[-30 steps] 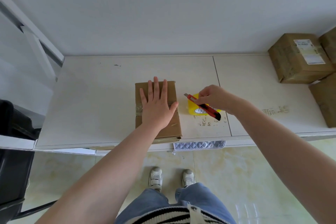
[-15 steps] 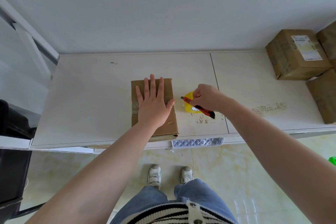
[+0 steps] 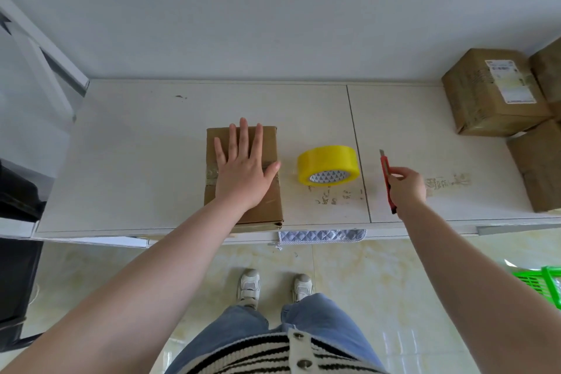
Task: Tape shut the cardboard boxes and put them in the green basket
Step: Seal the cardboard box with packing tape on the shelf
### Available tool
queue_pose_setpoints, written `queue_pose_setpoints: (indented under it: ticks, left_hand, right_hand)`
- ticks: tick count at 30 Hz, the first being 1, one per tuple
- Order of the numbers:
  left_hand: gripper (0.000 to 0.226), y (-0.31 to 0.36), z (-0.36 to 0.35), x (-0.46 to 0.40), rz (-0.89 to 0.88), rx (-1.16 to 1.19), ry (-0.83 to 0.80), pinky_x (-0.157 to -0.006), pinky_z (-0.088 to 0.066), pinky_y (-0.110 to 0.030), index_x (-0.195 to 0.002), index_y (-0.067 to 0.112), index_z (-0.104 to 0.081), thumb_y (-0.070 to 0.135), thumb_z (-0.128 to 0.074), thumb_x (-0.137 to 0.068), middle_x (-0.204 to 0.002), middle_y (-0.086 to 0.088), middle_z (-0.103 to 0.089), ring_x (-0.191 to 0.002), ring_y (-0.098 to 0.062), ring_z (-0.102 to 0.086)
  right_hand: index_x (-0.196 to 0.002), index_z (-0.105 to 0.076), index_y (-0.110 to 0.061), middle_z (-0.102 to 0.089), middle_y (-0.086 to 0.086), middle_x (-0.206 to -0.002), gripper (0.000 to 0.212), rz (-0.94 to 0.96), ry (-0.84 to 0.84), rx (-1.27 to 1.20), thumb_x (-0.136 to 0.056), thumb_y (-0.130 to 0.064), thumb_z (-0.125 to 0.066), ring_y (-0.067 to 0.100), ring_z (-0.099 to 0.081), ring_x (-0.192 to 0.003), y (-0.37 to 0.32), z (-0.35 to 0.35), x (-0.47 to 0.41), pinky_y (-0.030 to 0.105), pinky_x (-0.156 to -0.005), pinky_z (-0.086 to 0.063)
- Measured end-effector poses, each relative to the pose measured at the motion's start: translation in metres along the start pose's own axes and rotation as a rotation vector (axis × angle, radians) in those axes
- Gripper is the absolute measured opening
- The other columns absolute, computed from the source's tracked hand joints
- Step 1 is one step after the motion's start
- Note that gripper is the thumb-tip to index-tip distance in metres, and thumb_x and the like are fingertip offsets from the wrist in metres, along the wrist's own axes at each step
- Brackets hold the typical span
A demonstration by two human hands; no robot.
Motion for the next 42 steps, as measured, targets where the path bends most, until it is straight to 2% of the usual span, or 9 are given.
queue_pose_setpoints:
  ticks: [3,5,10,13,18,28,33,37,42]
  left_hand:
    - [0.080,0.001,0.001,0.000,0.001,0.000,-0.010,-0.116,0.014,-0.054,-0.154,0.022,0.017,0.063,-0.015,-0.094,-0.160,-0.010,0.026,-0.148,-0.029,0.023]
    - [0.080,0.002,0.001,0.001,0.000,-0.004,-0.008,-0.116,0.014,-0.054,-0.154,0.022,0.017,0.063,-0.013,-0.093,-0.160,-0.010,0.025,-0.148,-0.029,0.023]
    - [0.081,0.001,0.001,0.002,0.004,-0.004,0.005,-0.116,0.014,-0.054,-0.154,0.023,0.014,0.065,-0.009,-0.090,-0.162,-0.010,0.021,-0.149,-0.029,0.019]
    - [0.081,0.000,0.001,0.002,-0.002,-0.001,0.020,-0.115,0.014,-0.053,-0.155,0.023,0.013,0.065,-0.010,-0.090,-0.162,-0.010,0.020,-0.149,-0.030,0.018]
    - [0.080,0.000,0.002,0.002,-0.008,0.014,0.038,-0.115,0.015,-0.053,-0.156,0.021,0.009,0.063,-0.015,-0.092,-0.162,-0.011,0.017,-0.149,-0.031,0.016]
    - [0.080,-0.001,0.001,0.003,-0.015,-0.013,0.044,-0.116,0.010,-0.055,-0.156,0.020,0.010,0.064,-0.010,-0.092,-0.162,-0.013,0.018,-0.149,-0.032,0.016]
    - [0.071,0.004,0.019,0.009,-0.039,0.023,0.050,-0.119,0.006,-0.054,-0.157,0.020,-0.005,0.056,-0.024,-0.099,-0.163,-0.016,0.011,-0.150,-0.033,0.011]
    - [0.048,0.031,0.060,0.023,-0.175,0.683,0.120,-0.102,-0.044,-0.041,-0.130,0.020,-0.056,0.051,-0.048,-0.095,-0.135,0.004,-0.053,-0.125,-0.011,-0.049]
    - [0.016,0.064,0.089,0.033,-0.041,1.145,0.081,-0.083,-0.053,-0.029,-0.088,0.033,-0.061,0.029,-0.076,-0.083,-0.109,0.007,-0.062,-0.103,-0.008,-0.063]
  right_hand:
    - [-0.131,-0.058,-0.017,-0.059,0.018,-0.125,0.035,0.044,0.078,0.204,-0.096,-0.014,-0.051,0.036,-0.049,-0.115,-0.014,0.001,-0.005,0.040,-0.093,-0.042]
    - [-0.127,-0.060,-0.019,-0.059,0.016,-0.125,0.032,0.284,0.038,0.143,-0.095,-0.018,-0.054,0.032,-0.051,-0.117,-0.061,-0.007,0.003,0.039,-0.097,-0.041]
    - [-0.124,-0.064,-0.030,-0.057,0.007,-0.125,0.032,0.869,-0.572,0.542,-0.092,-0.026,-0.065,0.022,-0.051,-0.117,-0.176,-0.075,0.065,0.038,-0.103,-0.038]
    - [-0.125,-0.062,-0.033,-0.051,-0.002,-0.136,0.033,0.721,-0.818,0.862,-0.092,-0.026,-0.064,0.019,-0.045,-0.128,-0.175,-0.104,0.078,0.037,-0.106,-0.033]
    - [-0.096,-0.070,-0.031,-0.058,-0.007,-0.112,0.013,0.674,-0.810,0.948,-0.088,-0.021,-0.066,0.016,-0.052,-0.107,-0.173,-0.109,0.075,0.030,-0.085,-0.040]
    - [-0.080,-0.071,-0.015,-0.068,0.003,-0.090,0.010,0.572,-0.774,0.449,-0.082,-0.005,-0.072,0.021,-0.060,-0.092,-0.141,-0.072,0.092,0.029,-0.083,-0.047]
    - [-0.075,-0.068,-0.024,-0.068,0.000,-0.094,0.016,0.431,-0.499,0.026,-0.084,-0.012,-0.072,0.018,-0.057,-0.087,-0.112,-0.031,0.098,0.030,-0.075,-0.040]
    - [-0.081,-0.070,-0.027,-0.067,-0.008,-0.099,0.012,0.377,-0.390,-0.265,-0.089,-0.018,-0.067,0.020,-0.059,-0.096,-0.112,-0.015,0.121,0.037,-0.085,-0.045]
    - [-0.081,-0.071,-0.033,-0.068,0.002,-0.105,0.015,0.406,-0.360,-0.470,-0.076,-0.020,-0.065,0.031,-0.063,-0.102,-0.133,-0.011,0.165,0.055,-0.092,-0.049]
Point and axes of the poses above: each hand's wrist, its own x-axis away from the middle knuckle, its own z-axis out of the back of the hand, y = z × x, the point moved 5 cm from there along -x, towards the middle knuckle
